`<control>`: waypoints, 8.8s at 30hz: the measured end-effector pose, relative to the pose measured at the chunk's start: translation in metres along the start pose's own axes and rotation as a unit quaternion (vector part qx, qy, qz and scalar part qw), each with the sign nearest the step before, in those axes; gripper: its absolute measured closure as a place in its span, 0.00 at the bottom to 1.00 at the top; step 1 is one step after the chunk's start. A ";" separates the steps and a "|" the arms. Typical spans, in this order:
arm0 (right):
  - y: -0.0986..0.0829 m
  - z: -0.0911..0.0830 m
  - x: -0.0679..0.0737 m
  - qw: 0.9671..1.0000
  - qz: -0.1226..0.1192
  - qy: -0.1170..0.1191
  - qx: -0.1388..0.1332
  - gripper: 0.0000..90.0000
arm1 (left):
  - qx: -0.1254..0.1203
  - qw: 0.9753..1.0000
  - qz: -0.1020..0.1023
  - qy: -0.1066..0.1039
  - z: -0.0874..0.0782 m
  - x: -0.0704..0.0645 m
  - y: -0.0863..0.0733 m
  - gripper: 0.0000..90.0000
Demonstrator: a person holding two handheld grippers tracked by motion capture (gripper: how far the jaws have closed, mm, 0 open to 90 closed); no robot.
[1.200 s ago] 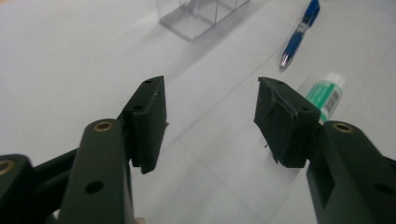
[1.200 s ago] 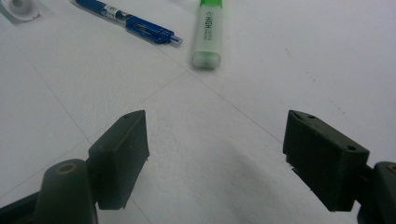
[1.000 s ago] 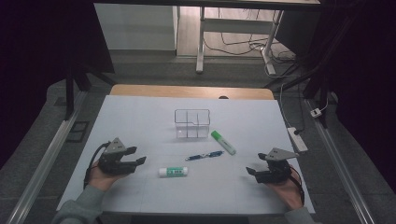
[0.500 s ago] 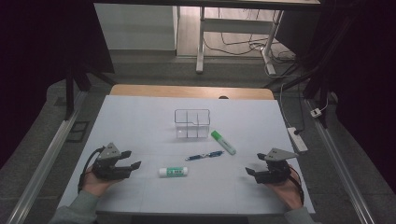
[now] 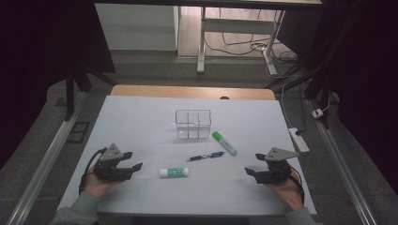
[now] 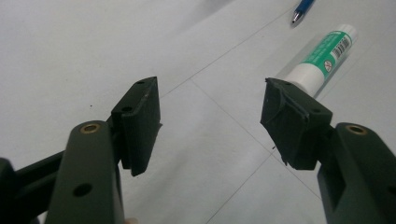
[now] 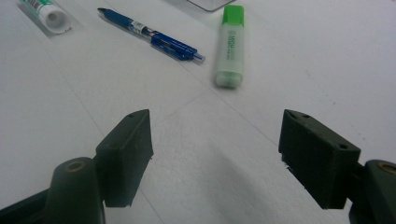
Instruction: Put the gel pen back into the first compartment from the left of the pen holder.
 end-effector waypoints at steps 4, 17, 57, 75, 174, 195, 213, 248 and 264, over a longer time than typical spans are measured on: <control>0.004 0.001 0.003 1.000 -0.005 0.003 -0.002 0.28 | 0.003 1.000 0.001 -0.002 0.002 0.000 -0.001 0.41; 0.026 0.019 0.020 0.999 -0.034 0.038 0.017 0.28 | 0.002 1.000 0.003 -0.005 0.003 0.000 -0.001 0.41; 0.071 0.082 0.044 0.987 -0.100 0.106 0.070 0.30 | 0.006 1.000 0.008 -0.010 0.005 -0.004 -0.002 0.41; 0.083 0.115 0.052 0.973 -0.148 0.127 0.120 0.36 | 0.009 1.000 0.012 -0.012 0.007 -0.005 -0.002 0.41; 0.150 0.105 0.061 0.975 -0.136 0.174 0.011 0.88 | -0.003 0.999 0.029 -0.016 0.004 -0.011 0.004 0.41; 0.164 0.093 0.048 0.983 -0.101 0.145 -0.041 0.88 | -0.005 0.999 0.031 -0.016 0.004 -0.012 0.005 0.41; 0.187 0.080 0.046 0.984 -0.081 0.120 -0.105 0.88 | -0.005 1.000 0.027 -0.015 0.004 -0.010 0.005 0.40; 0.231 0.091 0.047 0.979 -0.048 0.106 -0.166 0.88 | -0.007 1.000 0.013 -0.014 0.002 -0.009 0.002 0.40; 0.263 0.101 0.042 0.976 -0.045 0.102 -0.186 0.88 | -0.006 1.000 0.012 -0.018 0.003 -0.009 0.002 0.40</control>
Point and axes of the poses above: each handheld gripper's, and its own axes: z roughly forward along the jaws, y roughly out of its top, x roughly to its left, the point moved 10 cm from there along z, roughly forward along the jaws, and after that the axes turned 5 degrees about y, right-handed, at the moved point
